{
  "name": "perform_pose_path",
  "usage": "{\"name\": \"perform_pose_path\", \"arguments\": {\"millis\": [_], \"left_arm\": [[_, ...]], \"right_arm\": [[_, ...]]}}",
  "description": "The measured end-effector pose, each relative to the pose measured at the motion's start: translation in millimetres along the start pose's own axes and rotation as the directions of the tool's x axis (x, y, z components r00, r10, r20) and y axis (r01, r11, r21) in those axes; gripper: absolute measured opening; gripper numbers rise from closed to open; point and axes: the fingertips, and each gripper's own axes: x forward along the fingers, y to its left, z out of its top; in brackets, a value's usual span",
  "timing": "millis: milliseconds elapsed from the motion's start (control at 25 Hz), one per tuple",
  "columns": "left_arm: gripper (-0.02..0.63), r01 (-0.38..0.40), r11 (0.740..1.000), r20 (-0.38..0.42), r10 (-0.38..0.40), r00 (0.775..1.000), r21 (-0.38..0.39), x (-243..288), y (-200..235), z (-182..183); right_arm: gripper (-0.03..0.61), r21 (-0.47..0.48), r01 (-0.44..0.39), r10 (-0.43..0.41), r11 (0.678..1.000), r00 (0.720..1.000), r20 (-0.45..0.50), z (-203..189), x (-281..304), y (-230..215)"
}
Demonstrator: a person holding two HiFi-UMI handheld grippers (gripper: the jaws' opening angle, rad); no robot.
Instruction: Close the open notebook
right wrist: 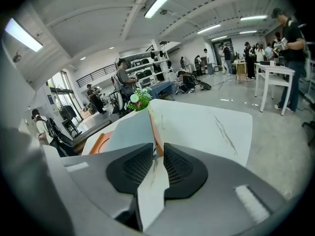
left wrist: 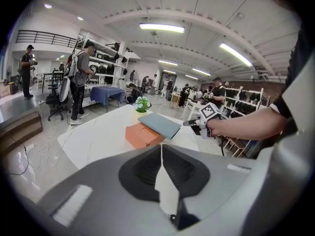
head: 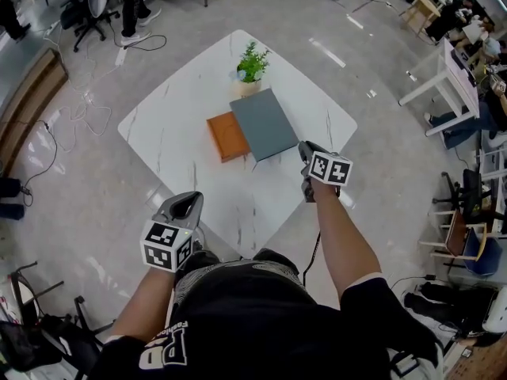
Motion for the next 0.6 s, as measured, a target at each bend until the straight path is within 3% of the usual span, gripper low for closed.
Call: {"name": "perform_pose_path", "arguments": {"millis": [280,600], "left_arm": [[0.066,0.053,0.998,0.014,-0.054,0.998,0.043,-2.1,5.3,11.9],[0.066,0.106,0.990,0.022,-0.108,0.994,0.087,-4.1,11.1,22.6]], "right_arm": [[0.044,-0.005,0.021,-0.021,1.000,0.999,0.050,1.6,-28.9,20.1],[0.043,-0.021,-0.013,0.014,1.000,0.996,0.093,-10.8,-58.0,76.2]]}}
